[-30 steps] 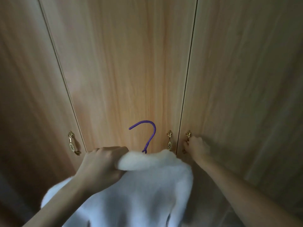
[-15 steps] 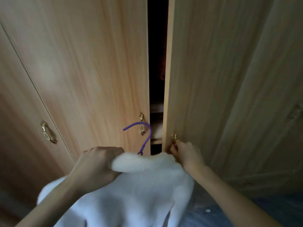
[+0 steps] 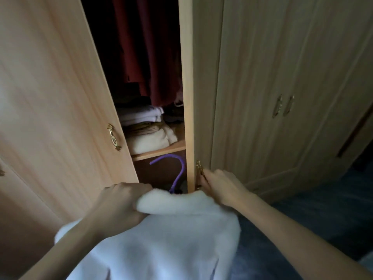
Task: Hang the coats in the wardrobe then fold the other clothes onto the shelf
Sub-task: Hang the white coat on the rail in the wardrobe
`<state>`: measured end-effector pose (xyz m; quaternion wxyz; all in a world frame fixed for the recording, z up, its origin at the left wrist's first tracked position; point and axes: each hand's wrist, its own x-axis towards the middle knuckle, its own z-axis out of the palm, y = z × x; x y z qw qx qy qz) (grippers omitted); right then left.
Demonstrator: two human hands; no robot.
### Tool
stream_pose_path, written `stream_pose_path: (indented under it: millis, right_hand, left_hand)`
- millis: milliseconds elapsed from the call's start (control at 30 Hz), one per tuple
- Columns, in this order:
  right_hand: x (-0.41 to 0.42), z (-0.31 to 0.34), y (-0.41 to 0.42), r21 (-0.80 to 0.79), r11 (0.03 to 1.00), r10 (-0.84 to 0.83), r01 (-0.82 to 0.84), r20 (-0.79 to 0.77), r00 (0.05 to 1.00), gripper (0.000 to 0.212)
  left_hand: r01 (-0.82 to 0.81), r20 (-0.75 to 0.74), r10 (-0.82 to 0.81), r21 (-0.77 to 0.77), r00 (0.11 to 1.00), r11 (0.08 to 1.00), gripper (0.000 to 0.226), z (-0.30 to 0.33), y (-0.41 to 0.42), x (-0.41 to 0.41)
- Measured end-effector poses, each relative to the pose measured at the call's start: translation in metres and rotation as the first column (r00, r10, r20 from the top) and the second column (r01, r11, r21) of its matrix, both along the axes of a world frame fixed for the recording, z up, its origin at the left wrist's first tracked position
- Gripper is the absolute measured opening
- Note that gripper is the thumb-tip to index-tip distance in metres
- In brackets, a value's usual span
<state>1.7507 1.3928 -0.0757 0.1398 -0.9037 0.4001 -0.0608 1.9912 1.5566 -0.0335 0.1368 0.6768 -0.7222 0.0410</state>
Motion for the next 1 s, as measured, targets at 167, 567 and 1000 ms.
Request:
stream_pose_path:
  millis: [167,567,1000]
  right_hand:
    - [-0.058,0.002,-0.006,0.010,0.998,-0.067,0.068,-0.005,0.998,0.022]
    - [-0.170,0.023,-0.054,-0.131,0.926,-0.375,0.353,-0.256,0.891,0.020]
    - [-0.027,0.035,0.026,-0.017,0.999,0.032,-0.033,-0.070,0.997,0.046]
  left_hand:
    - [0.105,-0.017,-0.105,-0.008,0.994,0.994,0.033,-0.006,-0.018,-0.048]
    - [0.208,0.026,-0.208,-0.012,0.978,0.978,0.035,-0.003,-0.050,-0.086]
    - [0.054,-0.152,-0.049,0.029,0.987,0.998,0.042,-0.018,-0.063,0.005]
